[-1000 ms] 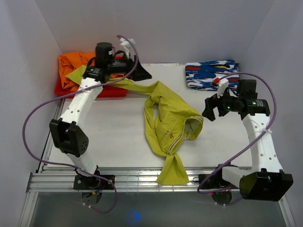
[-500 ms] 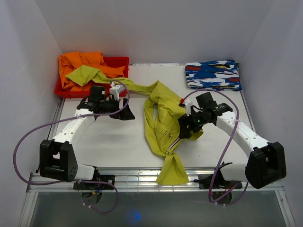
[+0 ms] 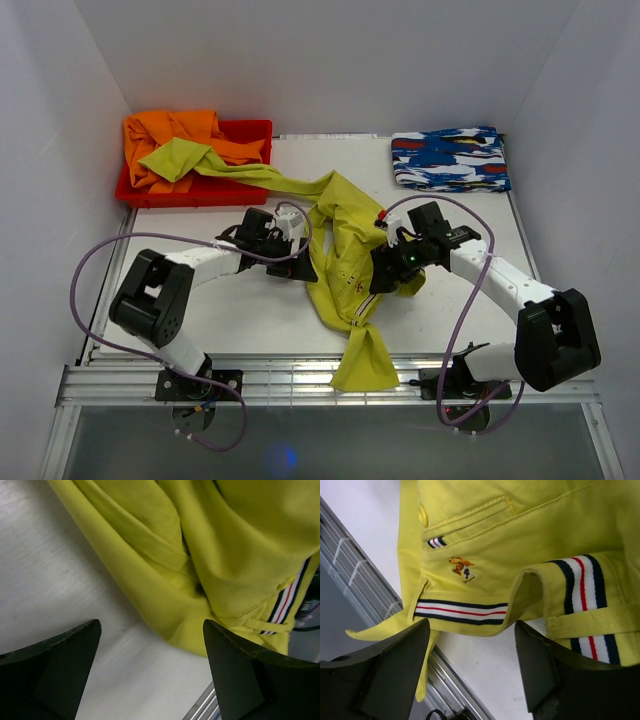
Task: Fold and stack the trousers
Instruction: Flatten the trousers out
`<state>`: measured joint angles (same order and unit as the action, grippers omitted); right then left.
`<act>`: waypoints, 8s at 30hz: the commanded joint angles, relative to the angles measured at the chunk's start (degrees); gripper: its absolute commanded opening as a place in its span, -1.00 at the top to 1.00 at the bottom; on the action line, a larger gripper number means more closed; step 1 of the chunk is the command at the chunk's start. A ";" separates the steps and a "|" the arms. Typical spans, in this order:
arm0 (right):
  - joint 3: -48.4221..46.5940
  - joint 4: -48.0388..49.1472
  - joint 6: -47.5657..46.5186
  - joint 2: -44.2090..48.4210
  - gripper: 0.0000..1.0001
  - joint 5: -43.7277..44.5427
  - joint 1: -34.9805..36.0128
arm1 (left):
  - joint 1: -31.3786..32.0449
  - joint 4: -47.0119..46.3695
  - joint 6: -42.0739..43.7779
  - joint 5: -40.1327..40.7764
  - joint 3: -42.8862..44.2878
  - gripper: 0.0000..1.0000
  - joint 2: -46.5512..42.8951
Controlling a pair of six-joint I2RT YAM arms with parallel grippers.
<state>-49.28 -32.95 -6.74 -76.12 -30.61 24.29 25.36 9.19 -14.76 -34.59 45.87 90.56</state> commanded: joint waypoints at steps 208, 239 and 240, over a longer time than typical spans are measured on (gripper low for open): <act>-13.47 -16.26 -25.96 0.82 -0.59 7.94 9.25 | -30.15 23.92 23.73 12.01 77.81 -0.78 31.35; 0.93 3.68 -14.35 -16.17 -0.42 26.30 28.09 | -38.99 28.87 35.77 1.01 62.59 -0.46 29.49; 1.02 3.68 -14.09 -16.08 -0.38 26.30 27.91 | -38.90 29.13 36.03 1.36 62.42 -0.35 29.67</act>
<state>-50.94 -31.40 -22.04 -90.35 -7.44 52.42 -13.93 37.50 19.33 -33.15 109.01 126.63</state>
